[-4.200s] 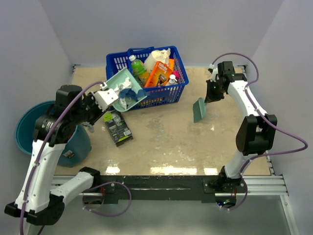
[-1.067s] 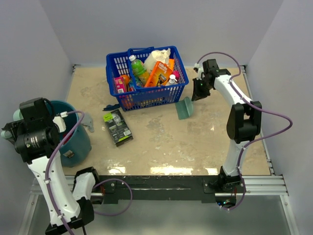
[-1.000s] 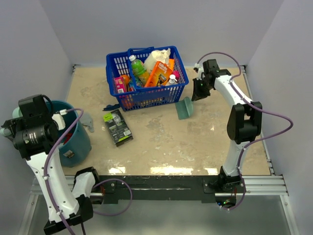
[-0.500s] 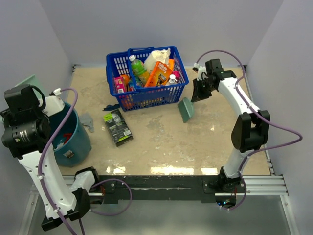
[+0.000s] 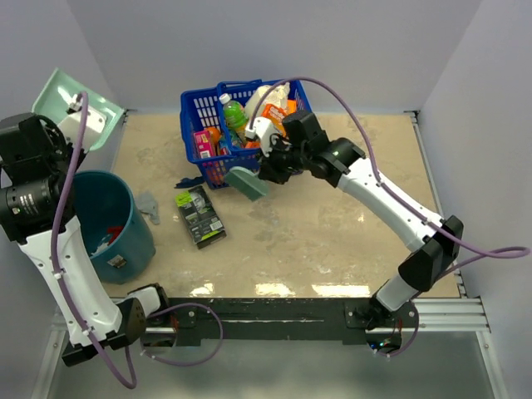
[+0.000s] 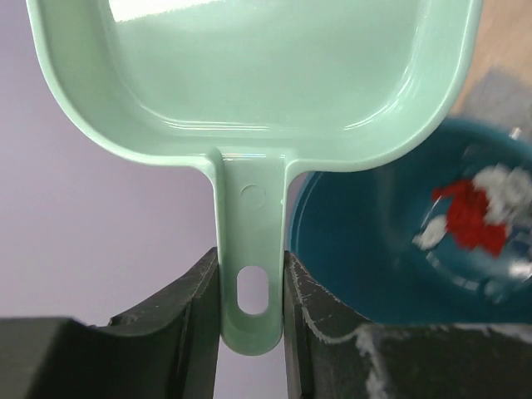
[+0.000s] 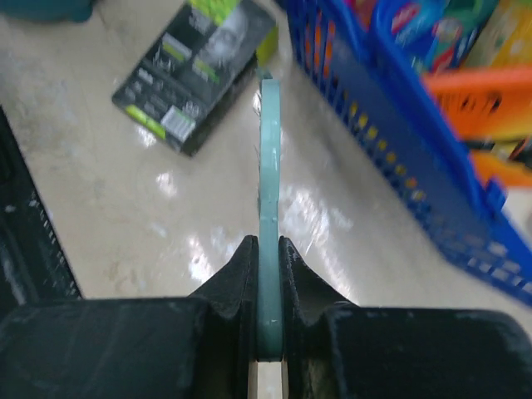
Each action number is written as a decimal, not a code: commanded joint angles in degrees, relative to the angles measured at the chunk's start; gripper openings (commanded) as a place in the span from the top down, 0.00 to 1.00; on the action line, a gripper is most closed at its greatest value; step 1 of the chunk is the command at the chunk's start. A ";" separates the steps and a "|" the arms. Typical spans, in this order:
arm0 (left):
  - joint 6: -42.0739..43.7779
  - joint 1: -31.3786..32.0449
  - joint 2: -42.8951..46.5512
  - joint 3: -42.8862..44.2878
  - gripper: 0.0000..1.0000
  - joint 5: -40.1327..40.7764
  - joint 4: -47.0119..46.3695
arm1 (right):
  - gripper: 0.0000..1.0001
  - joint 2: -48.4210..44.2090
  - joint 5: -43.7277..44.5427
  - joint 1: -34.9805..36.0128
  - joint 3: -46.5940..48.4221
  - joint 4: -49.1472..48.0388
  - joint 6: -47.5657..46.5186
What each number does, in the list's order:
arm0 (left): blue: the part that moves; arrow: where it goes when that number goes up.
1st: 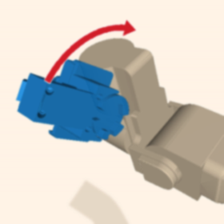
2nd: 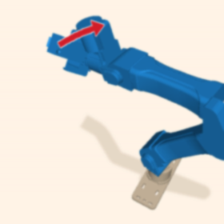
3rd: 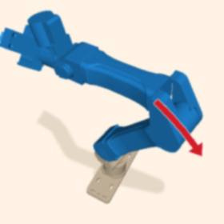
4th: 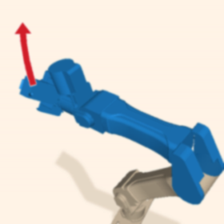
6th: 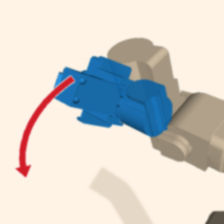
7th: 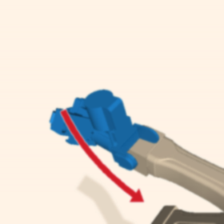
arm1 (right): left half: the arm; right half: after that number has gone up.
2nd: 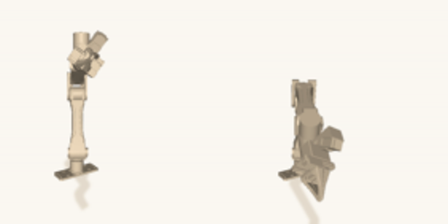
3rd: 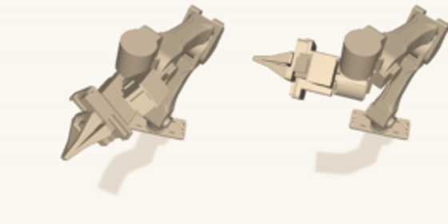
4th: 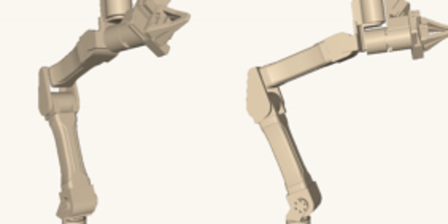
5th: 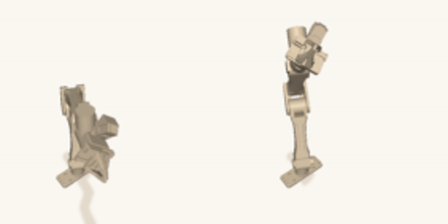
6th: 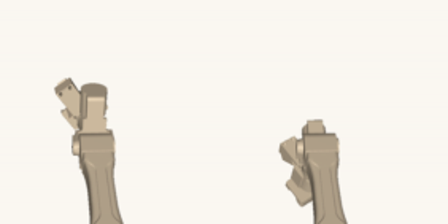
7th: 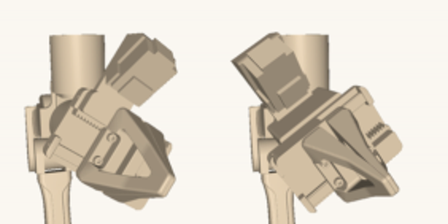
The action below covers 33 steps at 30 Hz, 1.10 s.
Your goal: Sweep away the paper scraps from the table
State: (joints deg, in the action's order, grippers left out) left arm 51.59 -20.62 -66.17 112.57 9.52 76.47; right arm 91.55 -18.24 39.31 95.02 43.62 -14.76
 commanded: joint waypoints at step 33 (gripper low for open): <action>-37.53 -0.30 9.31 -5.88 1.00 -25.95 -18.99 | 1.00 42.13 39.95 23.88 29.78 -46.10 -16.79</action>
State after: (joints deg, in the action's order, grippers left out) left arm 15.40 -20.62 -55.16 103.96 -13.47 59.90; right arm 133.08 15.62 62.96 119.59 -1.72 -25.71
